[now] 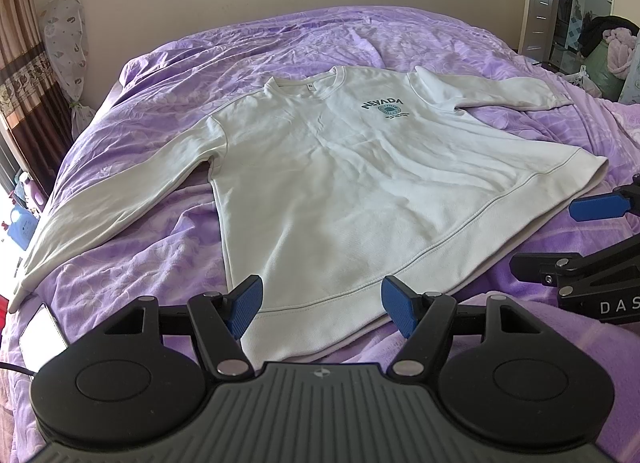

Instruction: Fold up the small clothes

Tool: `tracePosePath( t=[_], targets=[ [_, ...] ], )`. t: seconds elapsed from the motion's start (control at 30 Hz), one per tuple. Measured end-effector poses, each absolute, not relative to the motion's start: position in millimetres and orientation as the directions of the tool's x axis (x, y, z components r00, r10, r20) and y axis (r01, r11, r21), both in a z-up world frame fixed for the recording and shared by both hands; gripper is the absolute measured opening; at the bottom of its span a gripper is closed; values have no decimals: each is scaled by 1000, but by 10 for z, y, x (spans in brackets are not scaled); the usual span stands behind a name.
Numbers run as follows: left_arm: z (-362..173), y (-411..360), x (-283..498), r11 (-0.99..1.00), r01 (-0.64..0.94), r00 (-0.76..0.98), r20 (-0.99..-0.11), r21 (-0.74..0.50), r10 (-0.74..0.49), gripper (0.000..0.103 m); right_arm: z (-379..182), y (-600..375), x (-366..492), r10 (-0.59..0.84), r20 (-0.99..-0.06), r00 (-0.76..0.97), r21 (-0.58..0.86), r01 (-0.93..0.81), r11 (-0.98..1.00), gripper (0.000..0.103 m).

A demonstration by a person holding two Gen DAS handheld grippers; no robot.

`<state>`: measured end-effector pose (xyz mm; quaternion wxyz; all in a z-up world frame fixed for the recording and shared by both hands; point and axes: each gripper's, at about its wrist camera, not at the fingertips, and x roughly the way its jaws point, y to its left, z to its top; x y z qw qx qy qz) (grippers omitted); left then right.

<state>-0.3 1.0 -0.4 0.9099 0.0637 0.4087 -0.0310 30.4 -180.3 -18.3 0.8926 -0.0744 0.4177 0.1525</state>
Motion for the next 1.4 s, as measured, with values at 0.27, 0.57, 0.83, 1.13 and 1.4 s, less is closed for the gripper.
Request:
tracePosePath(
  t=[0.27, 0.57, 0.83, 1.13, 1.4],
  targets=[
    [-4, 11, -3, 990, 109, 664, -748, 90, -5, 80, -184, -1802, 306, 210, -769, 604, -5, -334, 943, 82],
    [-3, 11, -4, 990, 109, 664, -747, 91, -4, 80, -184, -1802, 310, 210, -769, 603, -5, -334, 943, 82],
    [-4, 9, -2, 990, 109, 664, -748, 90, -5, 80, -187, -1799, 310, 210, -770, 603, -5, -334, 943, 82],
    [65, 112, 29, 992, 108, 661, -750, 68, -21, 80, -249, -1785, 334, 220, -779, 587, -1, -352, 936, 82],
    [545, 778, 278, 999, -3, 714, -699, 42, 32, 78, 127, -1960, 675, 230, -732, 641, -27, -365, 931, 82]
  ],
)
